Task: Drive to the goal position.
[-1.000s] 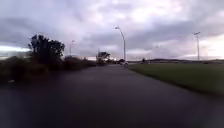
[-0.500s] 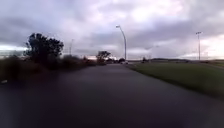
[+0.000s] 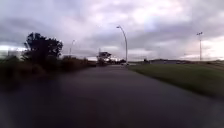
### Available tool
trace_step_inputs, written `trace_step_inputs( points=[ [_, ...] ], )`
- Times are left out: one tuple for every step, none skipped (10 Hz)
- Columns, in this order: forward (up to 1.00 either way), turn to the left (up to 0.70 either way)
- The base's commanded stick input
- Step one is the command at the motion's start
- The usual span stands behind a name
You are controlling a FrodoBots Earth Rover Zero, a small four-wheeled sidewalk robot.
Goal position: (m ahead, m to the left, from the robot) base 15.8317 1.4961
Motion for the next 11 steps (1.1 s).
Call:
trace_step_inputs(
  points=[
    [0.70, 0.00],
    [0.70, 0.00],
    [0.70, 0.00],
    [0.70, 0.00],
    [0.70, 0.00],
    [0.70, 0.00],
    [0.70, 0.00],
    [0.70, 0.00],
    [0.70, 0.00],
    [0.70, 0.00],
    [0.70, 0.00]
  ],
)
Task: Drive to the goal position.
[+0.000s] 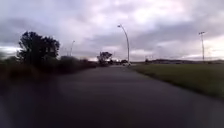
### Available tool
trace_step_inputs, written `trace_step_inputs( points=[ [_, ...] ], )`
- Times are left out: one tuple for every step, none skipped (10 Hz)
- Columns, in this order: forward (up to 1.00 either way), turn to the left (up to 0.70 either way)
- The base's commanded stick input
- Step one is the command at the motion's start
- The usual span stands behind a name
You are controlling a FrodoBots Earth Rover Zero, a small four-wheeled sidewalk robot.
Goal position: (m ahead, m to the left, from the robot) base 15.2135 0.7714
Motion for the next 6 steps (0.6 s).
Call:
trace_step_inputs(
  points=[
    [0.70, 0.00],
    [0.70, 0.00],
    [0.70, 0.00],
    [0.70, 0.00],
    [0.70, 0.00],
    [0.70, 0.00]
  ],
)
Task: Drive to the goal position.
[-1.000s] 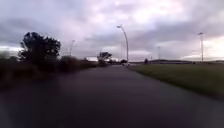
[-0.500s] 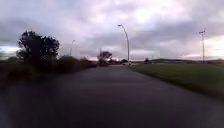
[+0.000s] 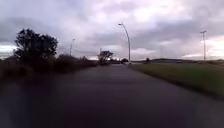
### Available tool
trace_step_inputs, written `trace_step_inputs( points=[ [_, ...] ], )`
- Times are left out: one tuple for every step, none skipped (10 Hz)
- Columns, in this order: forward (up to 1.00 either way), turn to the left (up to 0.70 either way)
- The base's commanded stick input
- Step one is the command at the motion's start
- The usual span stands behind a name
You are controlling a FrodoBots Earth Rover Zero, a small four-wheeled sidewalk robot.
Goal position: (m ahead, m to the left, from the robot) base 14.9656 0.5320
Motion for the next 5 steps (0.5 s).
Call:
trace_step_inputs(
  points=[
    [0.70, 0.00],
    [0.70, 0.00],
    [0.70, 0.00],
    [0.70, 0.00],
    [0.70, 0.00]
  ],
)
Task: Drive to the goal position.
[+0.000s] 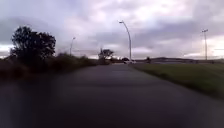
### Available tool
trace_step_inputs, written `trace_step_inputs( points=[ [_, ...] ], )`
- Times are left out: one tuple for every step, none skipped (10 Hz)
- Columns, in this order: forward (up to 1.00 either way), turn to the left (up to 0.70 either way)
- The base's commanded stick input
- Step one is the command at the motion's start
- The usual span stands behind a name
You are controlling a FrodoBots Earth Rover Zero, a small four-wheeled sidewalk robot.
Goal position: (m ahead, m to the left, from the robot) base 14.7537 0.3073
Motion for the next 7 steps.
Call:
trace_step_inputs(
  points=[
    [0.70, 0.00],
    [0.70, 0.00],
    [0.70, 0.00],
    [0.70, 0.00],
    [0.70, 0.00],
    [0.70, 0.00],
    [0.70, 0.00]
  ],
)
